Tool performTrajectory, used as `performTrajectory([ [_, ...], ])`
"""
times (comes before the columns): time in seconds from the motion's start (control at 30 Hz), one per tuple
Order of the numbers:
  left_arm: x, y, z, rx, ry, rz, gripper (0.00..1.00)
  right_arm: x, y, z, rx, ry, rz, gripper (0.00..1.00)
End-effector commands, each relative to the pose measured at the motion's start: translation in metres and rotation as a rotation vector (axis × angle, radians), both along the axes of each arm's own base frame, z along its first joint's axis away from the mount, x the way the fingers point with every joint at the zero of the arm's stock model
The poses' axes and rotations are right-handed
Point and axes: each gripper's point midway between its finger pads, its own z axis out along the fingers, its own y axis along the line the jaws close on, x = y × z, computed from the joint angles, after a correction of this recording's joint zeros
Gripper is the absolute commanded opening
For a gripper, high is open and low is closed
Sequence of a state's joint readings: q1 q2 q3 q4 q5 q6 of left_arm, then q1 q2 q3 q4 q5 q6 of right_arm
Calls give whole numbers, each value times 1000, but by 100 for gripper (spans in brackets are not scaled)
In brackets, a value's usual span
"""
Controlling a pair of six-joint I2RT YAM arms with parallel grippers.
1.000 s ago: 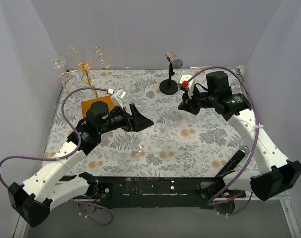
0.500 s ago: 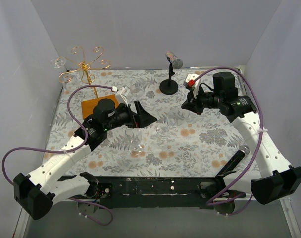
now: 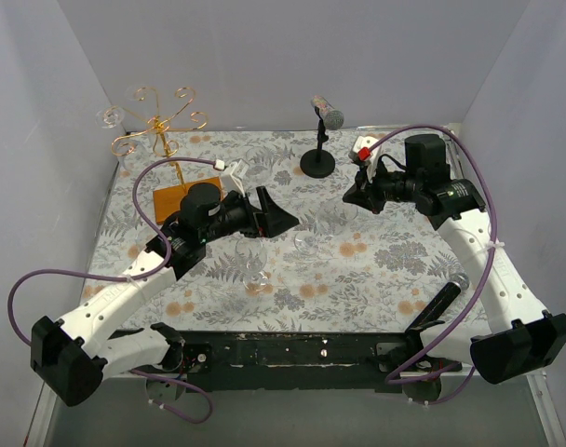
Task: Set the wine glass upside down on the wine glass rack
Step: Turn the wine glass upside down at the wine rack.
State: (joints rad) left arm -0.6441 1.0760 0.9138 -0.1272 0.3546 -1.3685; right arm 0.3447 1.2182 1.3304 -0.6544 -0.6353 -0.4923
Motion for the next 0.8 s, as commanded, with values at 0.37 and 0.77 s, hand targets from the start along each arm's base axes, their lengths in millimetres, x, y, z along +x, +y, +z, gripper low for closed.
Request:
performTrajectory([
  [0.37,4,-8,6,-45,-32,-20,98,-1,7,46,93,-103,38,1],
  [0.77,9,-16,-2,-63,-24,-30,98,2,11,56,105,-104,53,1],
])
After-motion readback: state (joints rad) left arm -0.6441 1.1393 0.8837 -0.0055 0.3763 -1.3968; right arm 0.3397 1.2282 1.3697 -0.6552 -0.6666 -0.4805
